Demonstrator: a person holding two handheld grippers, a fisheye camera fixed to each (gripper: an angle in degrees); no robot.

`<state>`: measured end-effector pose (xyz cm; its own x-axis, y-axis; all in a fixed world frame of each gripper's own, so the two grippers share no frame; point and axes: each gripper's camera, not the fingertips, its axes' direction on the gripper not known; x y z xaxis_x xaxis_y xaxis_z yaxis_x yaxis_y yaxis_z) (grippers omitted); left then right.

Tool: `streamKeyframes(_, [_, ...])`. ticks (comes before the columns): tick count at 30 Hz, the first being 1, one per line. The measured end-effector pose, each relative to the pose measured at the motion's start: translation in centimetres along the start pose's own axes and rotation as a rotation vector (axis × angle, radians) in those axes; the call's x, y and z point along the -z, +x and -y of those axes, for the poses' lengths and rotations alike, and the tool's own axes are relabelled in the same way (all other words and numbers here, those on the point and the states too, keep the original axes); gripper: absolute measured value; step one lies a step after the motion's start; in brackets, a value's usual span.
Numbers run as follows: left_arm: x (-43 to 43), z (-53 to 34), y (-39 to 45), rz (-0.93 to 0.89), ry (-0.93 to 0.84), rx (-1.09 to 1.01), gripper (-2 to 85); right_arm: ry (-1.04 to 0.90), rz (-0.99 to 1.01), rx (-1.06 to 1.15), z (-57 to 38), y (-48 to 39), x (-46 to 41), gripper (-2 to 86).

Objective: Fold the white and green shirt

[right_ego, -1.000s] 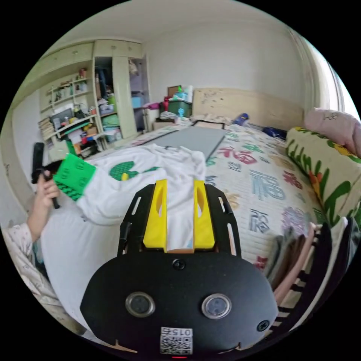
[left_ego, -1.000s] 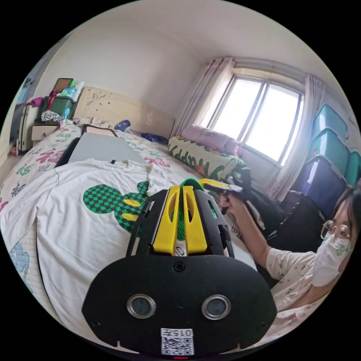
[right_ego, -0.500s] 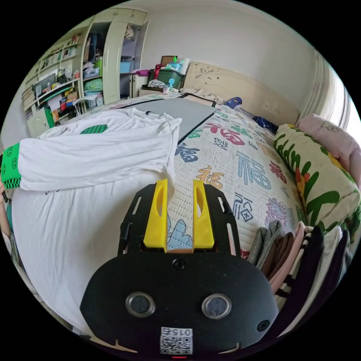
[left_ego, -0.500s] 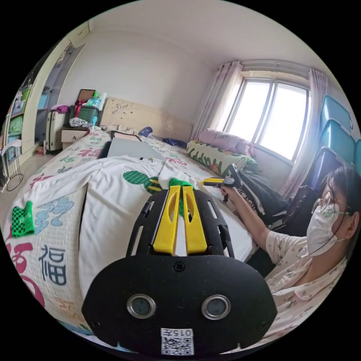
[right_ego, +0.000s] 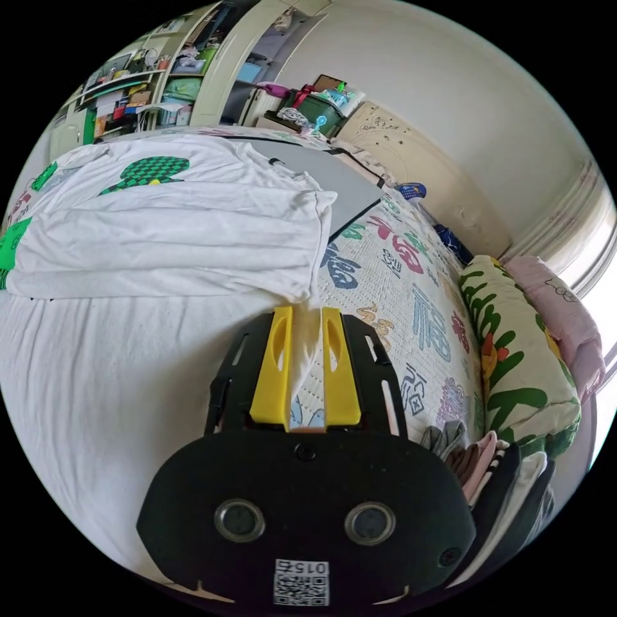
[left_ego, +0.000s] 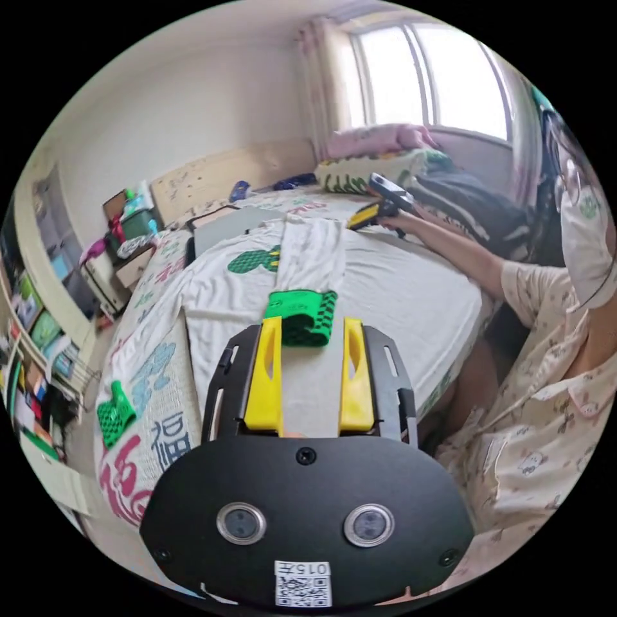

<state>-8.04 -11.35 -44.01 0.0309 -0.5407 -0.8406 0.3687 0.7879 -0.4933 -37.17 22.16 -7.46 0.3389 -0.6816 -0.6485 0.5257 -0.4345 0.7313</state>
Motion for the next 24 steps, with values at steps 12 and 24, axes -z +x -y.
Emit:
streamKeyframes(12, [-6.3,5.0,6.8,-0.024,-0.208,-0.185,1.5,0.011,0.020,-0.122,-3.6,3.2,0.3,-0.7])
streamKeyframes(24, [-1.7,7.6,4.0,-0.208,0.047,-0.031,5.8,0.041,0.042,-0.118,-11.9,4.7,7.6,6.9])
